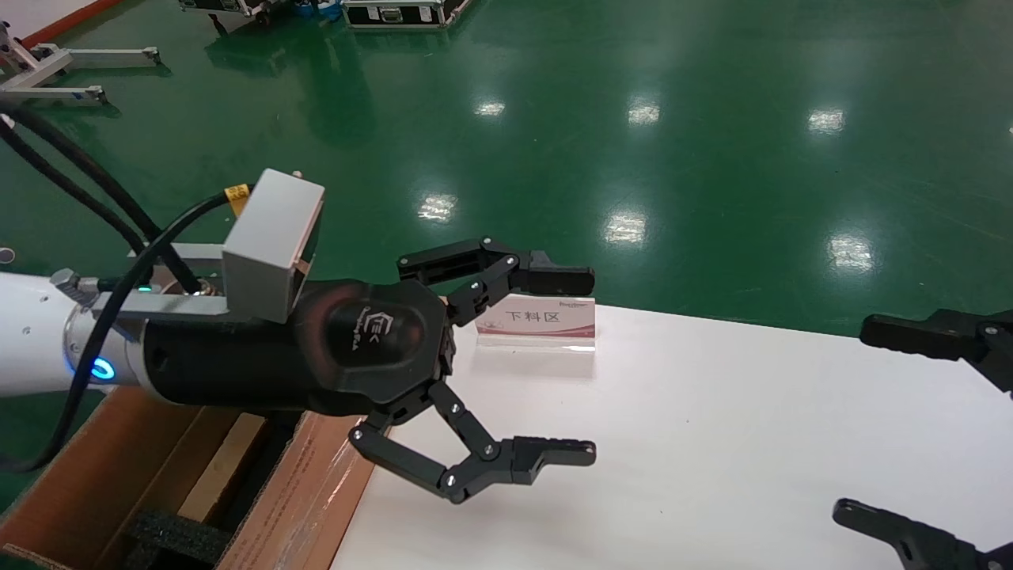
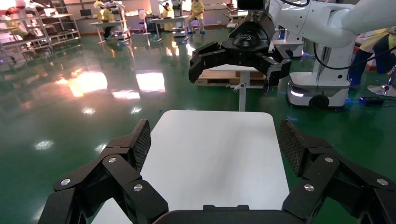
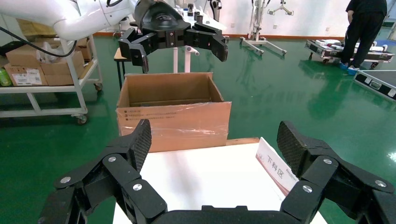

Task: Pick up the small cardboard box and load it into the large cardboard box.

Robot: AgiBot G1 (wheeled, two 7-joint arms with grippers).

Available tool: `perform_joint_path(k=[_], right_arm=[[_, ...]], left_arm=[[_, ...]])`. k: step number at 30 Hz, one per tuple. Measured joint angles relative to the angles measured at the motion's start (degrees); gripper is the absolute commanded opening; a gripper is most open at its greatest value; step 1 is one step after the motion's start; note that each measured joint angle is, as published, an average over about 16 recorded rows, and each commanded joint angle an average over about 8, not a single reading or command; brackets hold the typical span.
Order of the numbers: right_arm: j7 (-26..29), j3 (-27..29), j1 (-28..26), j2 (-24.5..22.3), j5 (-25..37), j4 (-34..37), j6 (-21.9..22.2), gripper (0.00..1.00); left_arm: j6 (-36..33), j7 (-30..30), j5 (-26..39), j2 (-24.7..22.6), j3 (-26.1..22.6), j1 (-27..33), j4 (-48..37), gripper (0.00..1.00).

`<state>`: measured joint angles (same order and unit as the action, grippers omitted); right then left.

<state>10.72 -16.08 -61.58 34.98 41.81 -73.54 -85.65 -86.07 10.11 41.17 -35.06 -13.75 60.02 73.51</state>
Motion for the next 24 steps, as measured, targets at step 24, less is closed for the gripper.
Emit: perform_joint_path(k=[24], right_arm=[[0.01,0.02,0.01,0.01,0.01,0.00,-0.01,1.00]], left_arm=[[0.19,0.33,0.36,0.02,-1.19,0.81,0.03,1.00]])
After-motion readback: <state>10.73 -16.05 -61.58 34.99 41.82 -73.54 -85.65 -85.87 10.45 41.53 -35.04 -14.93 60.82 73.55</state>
